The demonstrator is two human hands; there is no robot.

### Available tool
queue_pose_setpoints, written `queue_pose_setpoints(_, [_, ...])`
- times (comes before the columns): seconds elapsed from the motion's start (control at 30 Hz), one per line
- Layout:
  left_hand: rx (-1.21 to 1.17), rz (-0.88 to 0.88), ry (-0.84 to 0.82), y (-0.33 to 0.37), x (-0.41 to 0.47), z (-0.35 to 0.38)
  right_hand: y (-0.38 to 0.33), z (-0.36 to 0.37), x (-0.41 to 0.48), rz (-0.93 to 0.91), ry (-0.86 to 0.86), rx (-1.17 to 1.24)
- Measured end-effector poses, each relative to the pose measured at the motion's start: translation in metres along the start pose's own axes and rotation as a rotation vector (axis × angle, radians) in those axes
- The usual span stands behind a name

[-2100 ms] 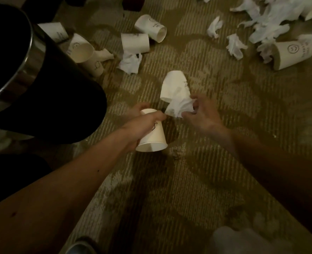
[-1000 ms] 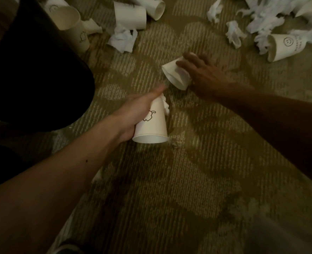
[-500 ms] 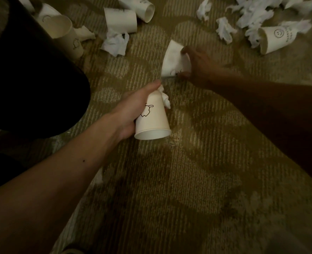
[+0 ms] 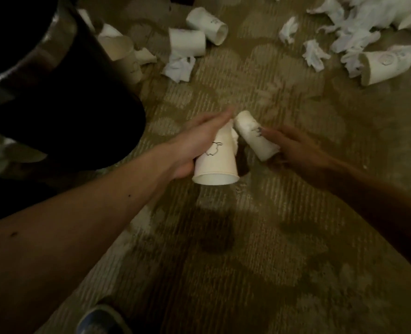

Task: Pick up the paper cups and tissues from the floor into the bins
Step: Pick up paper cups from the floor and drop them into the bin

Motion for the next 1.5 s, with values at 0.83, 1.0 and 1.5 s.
queue_pose_setpoints(0.83, [0.663,0.545,0.642,0.230,-0.175,-0.276,-0.293,0.148,-0.078,-0.410,-0.247,0.000])
queue_pose_setpoints(1.0, [0.942,0.225,0.285,0.191,-0.115,-0.295,-0.286,0.144,-0.081,-0.408,-0.229,-0.120])
queue_pose_setpoints(1.5, [0.626,0.202,0.036,0.233,-0.153,-0.299,-0.400,0.263,-0.035,-0.687,-0.122,-1.181])
Point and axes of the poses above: each hand's wrist, its own x-axis towards the middle knuckle, its own z-axis out of the palm, y = z × x, the point moved 7 cm from there along x, towards the middle knuckle, and after that the axes turned 6 degrees about -x, right-handed, at the moved point
